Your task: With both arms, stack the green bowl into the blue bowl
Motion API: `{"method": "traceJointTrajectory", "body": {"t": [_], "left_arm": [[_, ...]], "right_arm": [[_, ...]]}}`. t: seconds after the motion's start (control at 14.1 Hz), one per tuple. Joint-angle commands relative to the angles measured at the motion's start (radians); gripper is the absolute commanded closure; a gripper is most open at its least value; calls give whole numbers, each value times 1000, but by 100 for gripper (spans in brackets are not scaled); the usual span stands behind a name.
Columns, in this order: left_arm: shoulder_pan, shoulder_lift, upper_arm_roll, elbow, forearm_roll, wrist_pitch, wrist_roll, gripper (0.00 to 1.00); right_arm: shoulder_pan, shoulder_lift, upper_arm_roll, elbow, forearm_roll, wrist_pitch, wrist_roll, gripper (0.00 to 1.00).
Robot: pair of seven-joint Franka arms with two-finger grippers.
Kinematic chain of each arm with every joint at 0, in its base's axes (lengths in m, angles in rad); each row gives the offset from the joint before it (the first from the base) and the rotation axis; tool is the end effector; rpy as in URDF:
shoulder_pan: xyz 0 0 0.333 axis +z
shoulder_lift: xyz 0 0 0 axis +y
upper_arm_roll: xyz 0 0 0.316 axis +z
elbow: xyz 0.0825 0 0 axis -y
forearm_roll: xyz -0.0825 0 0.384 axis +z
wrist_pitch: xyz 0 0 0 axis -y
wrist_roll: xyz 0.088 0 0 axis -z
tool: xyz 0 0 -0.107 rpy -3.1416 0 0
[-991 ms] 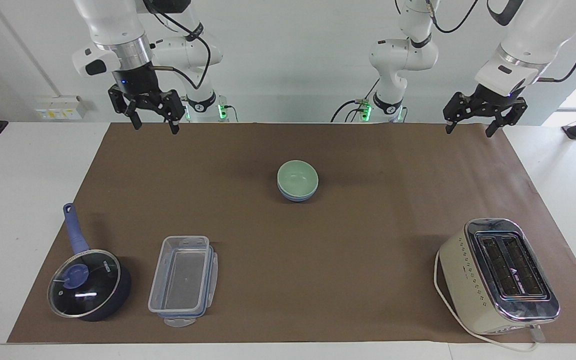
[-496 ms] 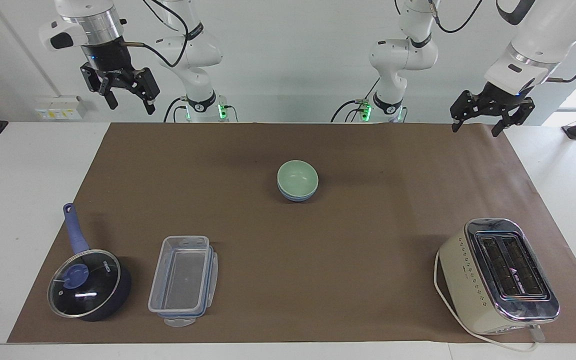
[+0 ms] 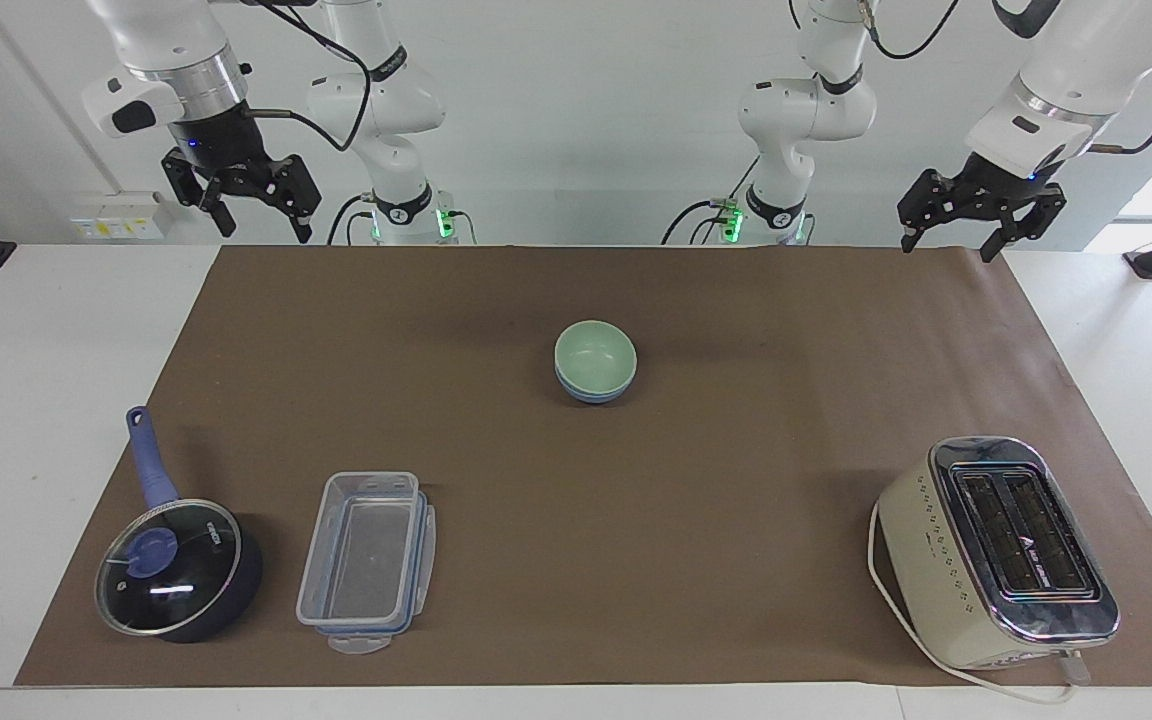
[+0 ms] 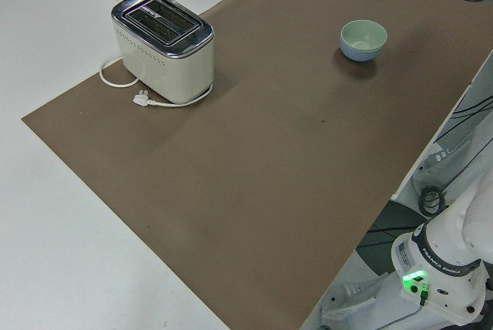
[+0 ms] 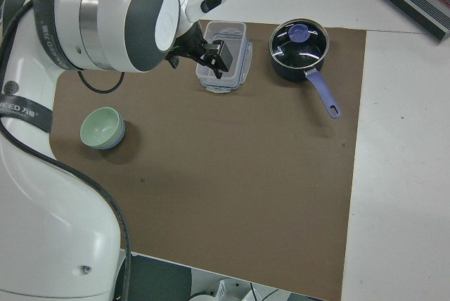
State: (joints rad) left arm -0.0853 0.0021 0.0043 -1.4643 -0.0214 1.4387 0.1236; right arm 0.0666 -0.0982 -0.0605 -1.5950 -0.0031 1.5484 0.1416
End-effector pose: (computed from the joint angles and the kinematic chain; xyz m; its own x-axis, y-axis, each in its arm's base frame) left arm 0.5395 -0.0463 0.6615 0.9783 -0.2059 -0.0248 -0.2053 -0.9784 0.0245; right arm 0.5214 0.0010 0.6638 0.9895 -0.1352 0.0505 -0.1348 -0.9908 -0.0101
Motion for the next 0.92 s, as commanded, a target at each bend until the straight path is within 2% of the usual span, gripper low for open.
{"method": "traceJointTrajectory", "body": {"t": [0.0,0.85], "left_arm": [[10,-31,-10,-39,3,5,11,0],[9,-31,-10,-39,3,6,8,0]], "right_arm": [[-13,-11,1,-2,-28,-13,-60,0],[-24,-18,1,-14,-35,-17,-65,0]]}}
